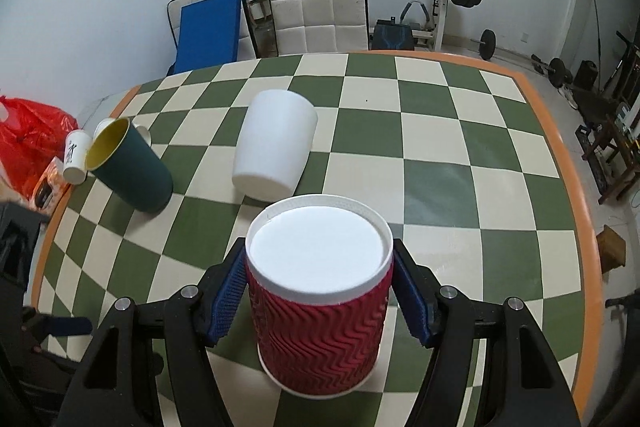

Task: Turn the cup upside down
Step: 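Lower the red cup rim-down onto the table and open the right tool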

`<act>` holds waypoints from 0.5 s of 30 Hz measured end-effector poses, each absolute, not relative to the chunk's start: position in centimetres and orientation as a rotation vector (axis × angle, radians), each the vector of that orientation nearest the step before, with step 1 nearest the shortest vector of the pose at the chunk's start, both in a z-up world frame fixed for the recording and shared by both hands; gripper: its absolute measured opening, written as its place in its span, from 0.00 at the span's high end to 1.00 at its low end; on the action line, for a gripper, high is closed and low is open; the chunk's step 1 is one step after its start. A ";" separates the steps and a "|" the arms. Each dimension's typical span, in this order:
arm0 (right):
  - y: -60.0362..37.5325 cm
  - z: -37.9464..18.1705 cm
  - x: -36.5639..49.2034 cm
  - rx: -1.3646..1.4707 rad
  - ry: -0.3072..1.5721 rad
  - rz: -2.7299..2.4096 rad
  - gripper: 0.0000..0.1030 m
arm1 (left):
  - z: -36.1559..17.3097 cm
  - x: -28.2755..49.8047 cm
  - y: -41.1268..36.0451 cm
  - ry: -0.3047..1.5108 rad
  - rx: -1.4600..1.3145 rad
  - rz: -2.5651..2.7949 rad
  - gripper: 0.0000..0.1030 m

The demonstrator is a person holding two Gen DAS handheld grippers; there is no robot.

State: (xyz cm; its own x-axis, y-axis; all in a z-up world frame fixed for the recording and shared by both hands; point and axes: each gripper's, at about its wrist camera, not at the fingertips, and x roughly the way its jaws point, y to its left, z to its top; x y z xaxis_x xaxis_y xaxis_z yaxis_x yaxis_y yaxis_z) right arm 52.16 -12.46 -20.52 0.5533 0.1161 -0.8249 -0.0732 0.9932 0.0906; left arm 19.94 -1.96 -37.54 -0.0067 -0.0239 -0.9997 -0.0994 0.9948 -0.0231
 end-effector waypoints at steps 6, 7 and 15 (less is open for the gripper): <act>-12.2 -20.7 50.3 0.029 1.012 0.117 0.32 | -37.3 20.2 -2.3 1.568 -0.090 0.052 0.01; -12.3 -20.7 50.1 0.032 1.018 0.116 0.32 | -37.1 20.2 -2.4 1.566 -0.086 0.053 0.01; -12.8 -21.2 48.2 0.053 1.040 0.099 0.31 | -36.1 19.6 -2.3 1.551 -0.074 0.047 0.01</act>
